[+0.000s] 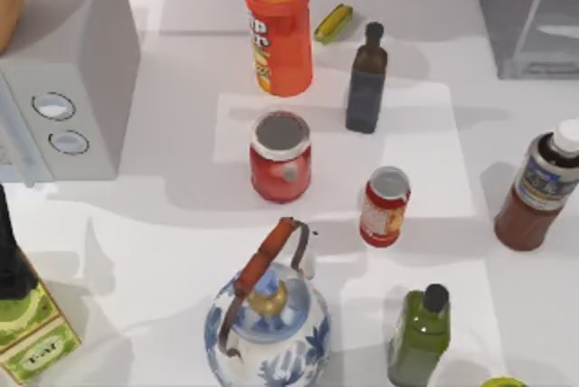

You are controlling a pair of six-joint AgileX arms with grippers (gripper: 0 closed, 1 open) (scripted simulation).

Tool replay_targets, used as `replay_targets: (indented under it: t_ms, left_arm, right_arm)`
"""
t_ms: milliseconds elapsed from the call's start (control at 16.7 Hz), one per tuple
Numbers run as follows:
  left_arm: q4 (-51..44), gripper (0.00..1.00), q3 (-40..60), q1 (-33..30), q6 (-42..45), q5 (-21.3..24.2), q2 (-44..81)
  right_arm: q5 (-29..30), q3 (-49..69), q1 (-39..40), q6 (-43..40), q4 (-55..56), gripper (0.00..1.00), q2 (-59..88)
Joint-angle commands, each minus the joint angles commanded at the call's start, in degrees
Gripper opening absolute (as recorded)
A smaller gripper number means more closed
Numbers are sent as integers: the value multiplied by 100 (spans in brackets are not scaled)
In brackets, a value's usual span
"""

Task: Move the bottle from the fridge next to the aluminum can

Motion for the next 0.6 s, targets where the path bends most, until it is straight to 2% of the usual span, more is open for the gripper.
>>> replay_targets:
  t_ms: [300, 600]
  left_arm:
    - [0, 100, 0, 0, 0, 0, 0]
    - [0, 100, 0, 0, 0, 0, 0]
  right_arm:
    - [-215, -55, 1463, 2342, 1832, 100, 53]
    - [386, -158, 3020, 5088, 4020, 100, 202]
